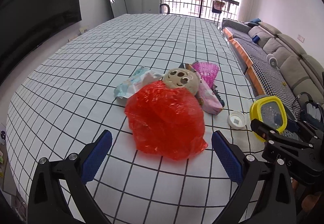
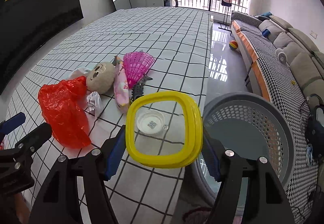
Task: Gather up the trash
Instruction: 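Close the left tool on the red plastic bag, then carry the red bag and yellow lid over the gray basket and open both tools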
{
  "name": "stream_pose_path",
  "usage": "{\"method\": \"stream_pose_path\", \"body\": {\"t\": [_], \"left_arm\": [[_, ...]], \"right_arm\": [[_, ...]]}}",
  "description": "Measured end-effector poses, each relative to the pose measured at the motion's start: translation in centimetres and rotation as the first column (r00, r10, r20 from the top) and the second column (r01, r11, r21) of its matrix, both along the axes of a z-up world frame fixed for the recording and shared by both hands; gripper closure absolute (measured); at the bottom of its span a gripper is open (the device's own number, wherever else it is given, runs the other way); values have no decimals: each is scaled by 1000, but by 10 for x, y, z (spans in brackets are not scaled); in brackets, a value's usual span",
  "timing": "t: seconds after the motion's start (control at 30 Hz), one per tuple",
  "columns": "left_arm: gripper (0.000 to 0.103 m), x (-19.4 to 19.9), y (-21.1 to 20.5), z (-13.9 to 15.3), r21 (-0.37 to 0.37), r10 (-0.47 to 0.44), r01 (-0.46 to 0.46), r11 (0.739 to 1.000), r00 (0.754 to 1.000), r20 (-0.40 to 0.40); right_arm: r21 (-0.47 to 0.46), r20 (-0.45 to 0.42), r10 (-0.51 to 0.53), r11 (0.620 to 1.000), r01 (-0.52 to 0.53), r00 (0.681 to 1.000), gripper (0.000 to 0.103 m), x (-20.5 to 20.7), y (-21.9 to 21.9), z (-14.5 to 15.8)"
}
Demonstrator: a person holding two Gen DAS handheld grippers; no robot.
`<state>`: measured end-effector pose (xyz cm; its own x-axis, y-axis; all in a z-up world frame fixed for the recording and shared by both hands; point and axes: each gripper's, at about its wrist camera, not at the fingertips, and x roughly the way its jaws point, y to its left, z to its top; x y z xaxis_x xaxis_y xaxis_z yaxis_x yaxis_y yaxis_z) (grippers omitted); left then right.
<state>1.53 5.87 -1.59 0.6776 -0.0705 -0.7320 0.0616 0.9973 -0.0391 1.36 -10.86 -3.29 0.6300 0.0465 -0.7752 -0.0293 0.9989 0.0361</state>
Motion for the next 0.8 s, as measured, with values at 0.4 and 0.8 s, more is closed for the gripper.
{"method": "stream_pose_path", "body": {"t": [0.4, 0.8], "left_arm": [[31, 27, -18, -25, 58, 40, -39, 998, 999, -9], [87, -4, -5, -5, 27, 11, -11, 1000, 1000, 15]], "right_arm": [[60, -6, -39, 997, 39, 999, 37, -25, -31, -5], [107, 7, -48, 993, 47, 999, 37, -37, -42, -3]]}}
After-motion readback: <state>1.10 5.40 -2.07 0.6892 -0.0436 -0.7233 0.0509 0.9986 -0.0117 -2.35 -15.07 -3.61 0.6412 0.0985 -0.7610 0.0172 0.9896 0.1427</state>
